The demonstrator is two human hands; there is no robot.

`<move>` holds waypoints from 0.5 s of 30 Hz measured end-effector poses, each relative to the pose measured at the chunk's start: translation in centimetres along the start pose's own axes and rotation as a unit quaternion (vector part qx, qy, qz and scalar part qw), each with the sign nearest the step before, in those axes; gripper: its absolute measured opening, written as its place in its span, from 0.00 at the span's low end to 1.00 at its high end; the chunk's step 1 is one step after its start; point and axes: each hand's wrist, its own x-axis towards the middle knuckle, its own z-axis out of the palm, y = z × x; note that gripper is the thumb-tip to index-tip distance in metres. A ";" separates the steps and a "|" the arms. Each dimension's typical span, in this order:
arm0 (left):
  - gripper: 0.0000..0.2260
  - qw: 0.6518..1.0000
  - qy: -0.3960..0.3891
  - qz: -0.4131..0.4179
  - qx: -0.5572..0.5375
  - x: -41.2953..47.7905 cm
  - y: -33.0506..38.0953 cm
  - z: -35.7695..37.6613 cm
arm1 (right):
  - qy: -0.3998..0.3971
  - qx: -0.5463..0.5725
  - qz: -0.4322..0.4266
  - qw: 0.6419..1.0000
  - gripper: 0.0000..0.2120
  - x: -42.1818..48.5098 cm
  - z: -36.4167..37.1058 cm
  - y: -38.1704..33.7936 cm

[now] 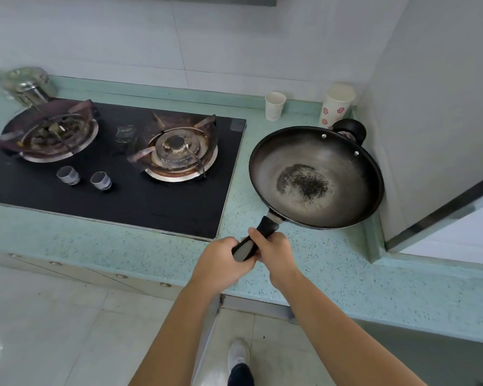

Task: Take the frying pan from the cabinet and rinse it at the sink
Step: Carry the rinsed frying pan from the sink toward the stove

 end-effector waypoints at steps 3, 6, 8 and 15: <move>0.11 0.996 0.053 0.045 0.059 0.4 -0.4 -0.6 | -0.011 -0.016 -0.014 1.000 0.11 0.4 0.3 0.0; 0.08 0.994 0.066 0.069 0.057 0.5 -0.6 -0.8 | -0.009 -0.036 -0.023 0.999 0.12 0.5 0.5 -0.1; 0.08 0.991 0.074 0.086 0.067 0.4 -0.7 -0.7 | -0.008 -0.058 -0.027 0.998 0.13 0.4 0.5 -0.1; 0.13 0.985 0.099 0.097 0.105 0.3 -0.4 -0.9 | -0.042 -0.106 -0.032 0.993 0.11 -0.2 -0.8 -0.5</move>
